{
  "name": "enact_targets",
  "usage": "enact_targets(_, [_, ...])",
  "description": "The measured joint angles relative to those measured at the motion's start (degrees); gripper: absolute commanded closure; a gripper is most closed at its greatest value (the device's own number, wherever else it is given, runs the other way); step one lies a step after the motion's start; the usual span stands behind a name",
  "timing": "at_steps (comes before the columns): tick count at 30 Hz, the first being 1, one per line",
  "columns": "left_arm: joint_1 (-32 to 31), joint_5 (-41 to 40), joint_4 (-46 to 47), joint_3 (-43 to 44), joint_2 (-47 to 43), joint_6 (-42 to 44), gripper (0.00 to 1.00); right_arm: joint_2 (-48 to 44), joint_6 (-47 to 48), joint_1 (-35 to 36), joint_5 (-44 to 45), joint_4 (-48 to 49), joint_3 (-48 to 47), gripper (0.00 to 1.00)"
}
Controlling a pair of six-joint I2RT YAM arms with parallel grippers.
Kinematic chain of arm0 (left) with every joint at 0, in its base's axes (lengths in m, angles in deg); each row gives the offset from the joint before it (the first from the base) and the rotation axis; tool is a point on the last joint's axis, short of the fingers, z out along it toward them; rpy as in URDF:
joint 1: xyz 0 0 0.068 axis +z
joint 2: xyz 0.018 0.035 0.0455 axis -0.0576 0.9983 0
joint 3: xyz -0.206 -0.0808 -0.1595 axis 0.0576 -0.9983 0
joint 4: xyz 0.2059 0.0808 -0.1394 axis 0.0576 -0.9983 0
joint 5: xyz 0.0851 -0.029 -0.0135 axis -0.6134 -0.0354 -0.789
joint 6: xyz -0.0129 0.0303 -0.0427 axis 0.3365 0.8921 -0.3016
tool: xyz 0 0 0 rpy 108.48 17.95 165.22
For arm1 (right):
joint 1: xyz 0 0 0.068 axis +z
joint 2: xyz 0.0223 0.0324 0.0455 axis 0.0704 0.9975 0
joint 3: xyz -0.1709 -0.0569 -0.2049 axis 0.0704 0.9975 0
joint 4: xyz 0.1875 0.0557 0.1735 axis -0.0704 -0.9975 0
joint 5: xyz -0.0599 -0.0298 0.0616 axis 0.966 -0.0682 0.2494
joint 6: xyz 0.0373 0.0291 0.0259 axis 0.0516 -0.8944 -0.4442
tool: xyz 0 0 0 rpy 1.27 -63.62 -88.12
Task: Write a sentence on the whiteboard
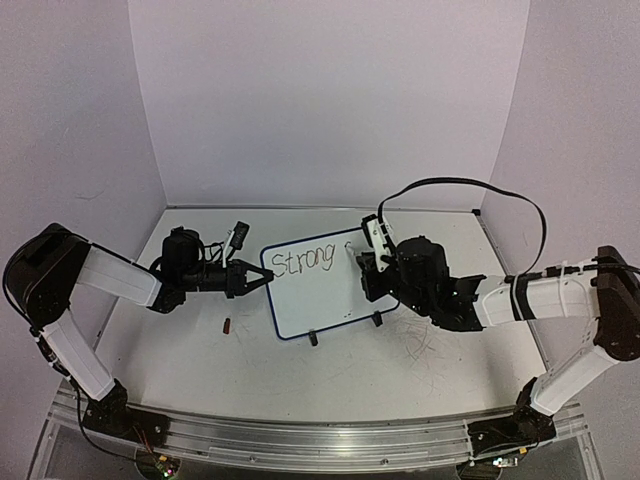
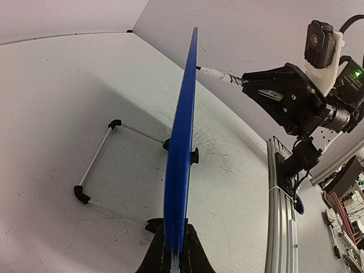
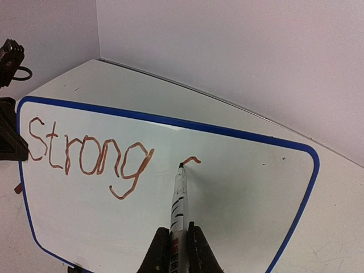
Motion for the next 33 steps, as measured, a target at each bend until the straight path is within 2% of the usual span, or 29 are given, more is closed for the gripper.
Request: enact_targets(33, [-0.02,-0.17,-0.55,0.0,-0.31,0.11,1.0,-1.03,-2.03,0.04,0.56,-2.56,1.65,1.0])
